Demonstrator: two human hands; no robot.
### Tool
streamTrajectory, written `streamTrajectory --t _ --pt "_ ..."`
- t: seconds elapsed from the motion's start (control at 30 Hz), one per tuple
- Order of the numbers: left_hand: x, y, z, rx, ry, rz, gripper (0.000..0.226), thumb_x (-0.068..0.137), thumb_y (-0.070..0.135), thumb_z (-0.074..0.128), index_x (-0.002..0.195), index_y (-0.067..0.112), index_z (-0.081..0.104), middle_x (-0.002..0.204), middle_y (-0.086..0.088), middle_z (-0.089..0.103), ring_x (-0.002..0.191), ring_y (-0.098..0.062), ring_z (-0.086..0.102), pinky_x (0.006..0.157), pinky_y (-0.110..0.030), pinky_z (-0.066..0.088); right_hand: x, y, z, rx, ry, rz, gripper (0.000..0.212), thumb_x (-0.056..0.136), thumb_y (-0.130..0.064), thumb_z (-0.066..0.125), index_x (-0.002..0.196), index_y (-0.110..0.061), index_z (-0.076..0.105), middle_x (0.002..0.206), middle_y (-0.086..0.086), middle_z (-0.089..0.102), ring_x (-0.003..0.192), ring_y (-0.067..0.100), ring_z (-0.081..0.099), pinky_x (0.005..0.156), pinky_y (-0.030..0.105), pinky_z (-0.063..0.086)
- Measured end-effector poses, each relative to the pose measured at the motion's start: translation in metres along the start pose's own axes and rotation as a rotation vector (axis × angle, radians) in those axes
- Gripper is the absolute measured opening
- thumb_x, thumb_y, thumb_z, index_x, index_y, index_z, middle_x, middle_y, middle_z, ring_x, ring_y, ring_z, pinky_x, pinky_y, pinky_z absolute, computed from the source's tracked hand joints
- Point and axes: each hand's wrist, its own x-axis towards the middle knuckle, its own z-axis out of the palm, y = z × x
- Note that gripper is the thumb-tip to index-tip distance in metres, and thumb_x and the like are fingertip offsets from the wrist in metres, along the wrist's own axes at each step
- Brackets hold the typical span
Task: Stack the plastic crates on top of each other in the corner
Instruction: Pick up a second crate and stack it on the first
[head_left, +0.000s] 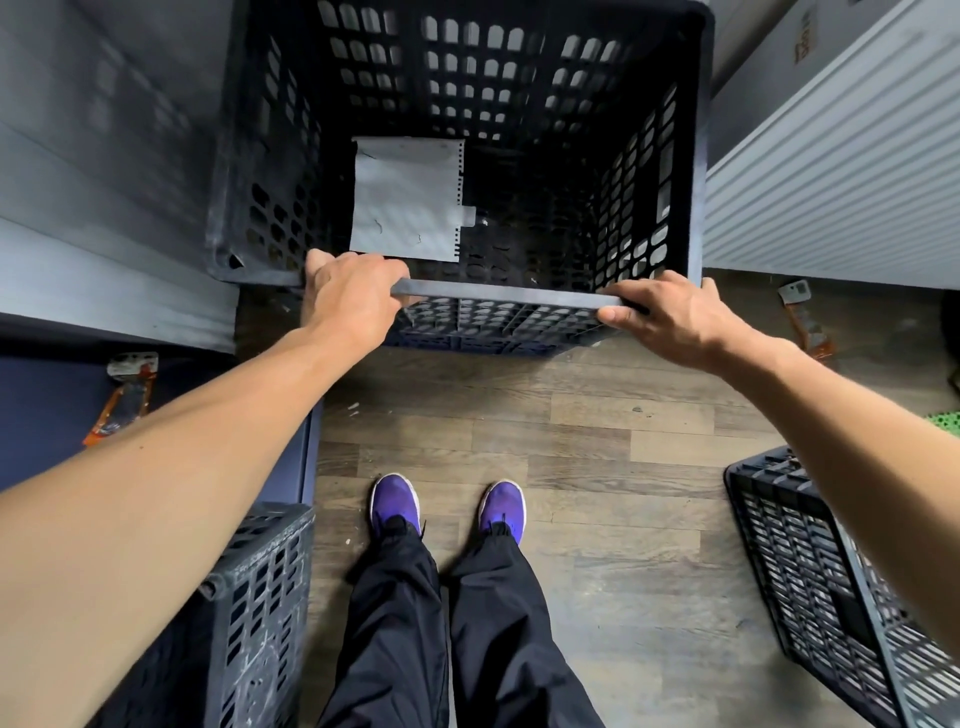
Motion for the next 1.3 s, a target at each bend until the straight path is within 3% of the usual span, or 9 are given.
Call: streamTrajectory --t 0.2,0.33,0.47,0.63,0.8,0.93,1.07,1.17,1.3 --pt "-0.005 0.006 0.001 -0.019 -0.006 -0.022 0.015 0.095 0.018 0.055 0.090 0.027 0.065 0.085 0.002 0.059 0.087 -0.024 0.049 0.082 -0.038 0.027 -0.006 -0.005 0.003 -0.111 0.069 0.067 0.040 0.096 -0.059 0.033 0.109 -0.034 0.062 0.079 -0.014 0.052 0.104 0.023 0.049 0.100 0.051 0.021" --pt "-0.005 0.007 0.002 -0.009 0.002 -0.018 0.012 0.094 0.018 0.056 0.093 0.027 0.064 0.090 0.001 0.057 0.090 -0.024 0.049 0.083 -0.038 0.027 -0.007 -0.003 0.013 -0.096 0.068 0.079 0.049 0.095 -0.065 0.025 0.113 -0.033 0.058 0.106 -0.004 0.063 0.110 0.024 0.046 0.104 0.057 0.018" --pt "-0.004 0.006 0.002 0.000 0.010 0.006 0.013 0.091 0.015 0.058 0.094 0.027 0.063 0.090 0.003 0.055 0.088 -0.023 0.048 0.083 -0.039 0.027 -0.004 0.001 0.012 -0.082 0.093 0.054 0.047 0.092 -0.071 0.019 0.094 -0.033 0.048 0.093 -0.008 0.057 0.095 0.019 0.042 0.095 0.055 0.025" --pt "-0.004 0.003 0.001 0.052 0.018 0.045 0.012 0.091 0.016 0.059 0.097 0.027 0.059 0.091 0.001 0.056 0.086 -0.022 0.046 0.079 -0.038 0.025 -0.005 -0.003 0.011 -0.057 0.133 0.020 0.031 0.088 -0.073 0.017 0.082 -0.044 0.027 0.085 -0.014 0.047 0.092 0.021 0.045 0.090 0.053 0.029" --pt "-0.004 0.005 0.001 0.074 0.000 0.029 0.007 0.093 0.021 0.059 0.097 0.027 0.059 0.090 0.001 0.054 0.087 -0.023 0.045 0.076 -0.037 0.022 -0.005 -0.003 0.010 -0.111 0.092 0.033 0.056 0.089 -0.074 0.016 0.100 -0.032 0.050 0.096 -0.010 0.057 0.101 0.024 0.048 0.095 0.055 0.026" --pt "-0.005 0.007 0.001 0.047 0.004 0.013 0.006 0.093 0.025 0.060 0.095 0.030 0.059 0.093 0.001 0.058 0.091 -0.024 0.046 0.080 -0.040 0.026 -0.007 -0.009 0.011 -0.231 0.089 0.060 0.066 0.089 -0.073 0.010 0.115 -0.031 0.053 0.107 -0.004 0.064 0.110 0.028 0.048 0.103 0.057 0.017" --pt "-0.010 0.007 0.000 -0.042 0.001 0.036 0.026 0.096 0.028 0.056 0.121 0.033 0.056 0.111 -0.001 0.061 0.106 -0.027 0.045 0.087 -0.043 0.028 -0.011 -0.027 0.014 -0.368 0.127 0.160 0.071 0.091 -0.074 0.010 0.112 -0.022 0.055 0.106 0.005 0.067 0.111 0.034 0.049 0.107 0.059 0.014" --pt "-0.015 -0.010 -0.012 -0.181 -0.046 0.126 0.042 0.094 0.024 0.058 0.135 0.031 0.049 0.123 -0.002 0.059 0.120 -0.028 0.043 0.096 -0.044 0.029 -0.008 -0.048 0.017 -0.351 0.141 0.101 0.069 0.091 -0.072 0.019 0.127 -0.023 0.051 0.114 0.010 0.065 0.114 0.034 0.051 0.109 0.056 0.020" --pt "-0.027 -0.060 -0.025 -0.143 0.049 0.198 0.036 0.088 0.018 0.067 0.124 0.024 0.064 0.120 -0.003 0.062 0.124 -0.027 0.042 0.098 -0.044 0.029 0.006 -0.079 0.026 -0.214 0.144 -0.006 0.059 0.093 -0.059 0.041 0.136 -0.019 0.044 0.120 0.013 0.060 0.112 0.034 0.050 0.103 0.049 0.031"
